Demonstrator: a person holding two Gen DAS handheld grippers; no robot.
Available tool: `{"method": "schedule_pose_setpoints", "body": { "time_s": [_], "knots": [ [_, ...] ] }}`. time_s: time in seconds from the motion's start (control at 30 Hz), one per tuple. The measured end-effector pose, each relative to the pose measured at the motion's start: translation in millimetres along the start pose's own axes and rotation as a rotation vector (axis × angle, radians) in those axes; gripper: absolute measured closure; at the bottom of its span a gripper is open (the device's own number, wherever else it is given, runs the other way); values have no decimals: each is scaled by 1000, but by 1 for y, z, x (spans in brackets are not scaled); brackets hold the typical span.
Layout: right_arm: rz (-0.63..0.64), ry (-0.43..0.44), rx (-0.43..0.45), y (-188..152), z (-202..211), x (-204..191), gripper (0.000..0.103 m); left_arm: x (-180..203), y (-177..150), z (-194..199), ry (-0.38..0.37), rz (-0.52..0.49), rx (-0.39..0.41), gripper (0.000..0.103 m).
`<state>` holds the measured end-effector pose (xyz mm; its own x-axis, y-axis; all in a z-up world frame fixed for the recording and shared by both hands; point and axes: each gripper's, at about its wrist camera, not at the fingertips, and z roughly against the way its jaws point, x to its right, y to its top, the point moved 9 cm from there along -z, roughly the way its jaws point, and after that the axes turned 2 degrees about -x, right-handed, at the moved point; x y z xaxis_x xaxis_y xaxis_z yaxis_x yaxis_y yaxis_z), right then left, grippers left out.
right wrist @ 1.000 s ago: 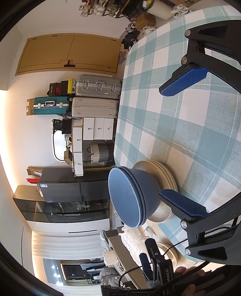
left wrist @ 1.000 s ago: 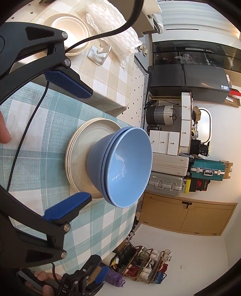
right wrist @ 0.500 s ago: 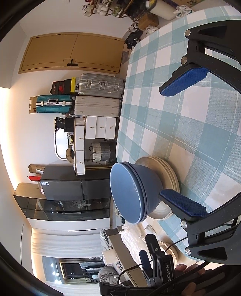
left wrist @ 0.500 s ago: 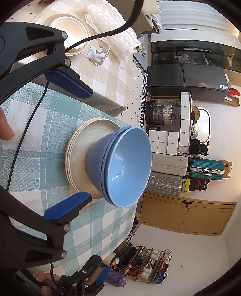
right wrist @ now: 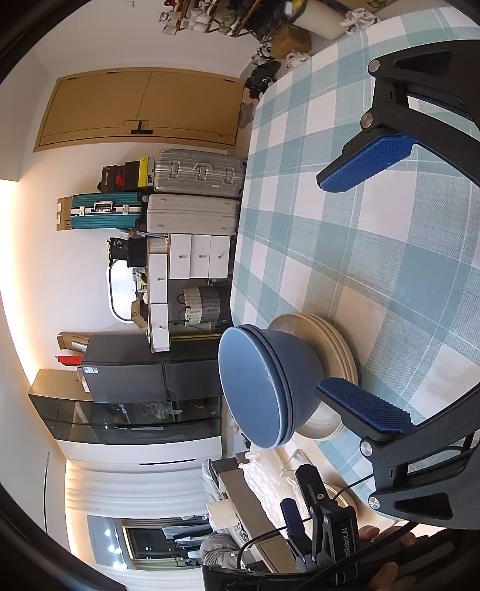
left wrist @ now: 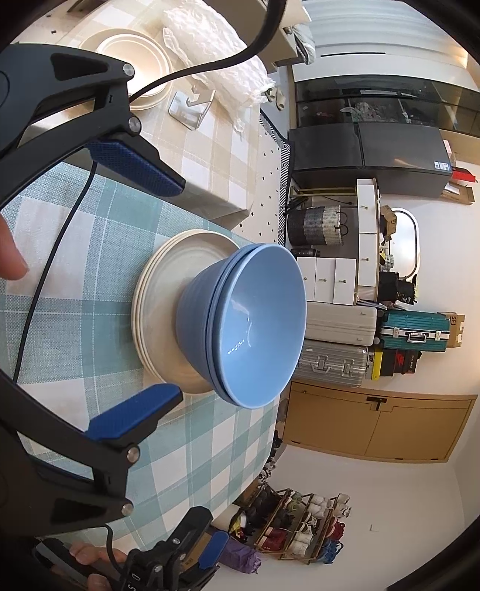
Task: Organize plates and bowls
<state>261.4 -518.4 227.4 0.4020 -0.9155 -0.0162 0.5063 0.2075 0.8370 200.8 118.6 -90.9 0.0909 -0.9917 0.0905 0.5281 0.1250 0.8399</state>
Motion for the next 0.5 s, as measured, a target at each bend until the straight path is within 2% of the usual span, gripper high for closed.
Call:
{"method": "schedule_pose_setpoints", "body": {
  "time_s": [0.5],
  "knots": [
    [-13,-1,0,0,3,-1,1,1,-1,-1,-1,-5,3,2]
  ]
}}
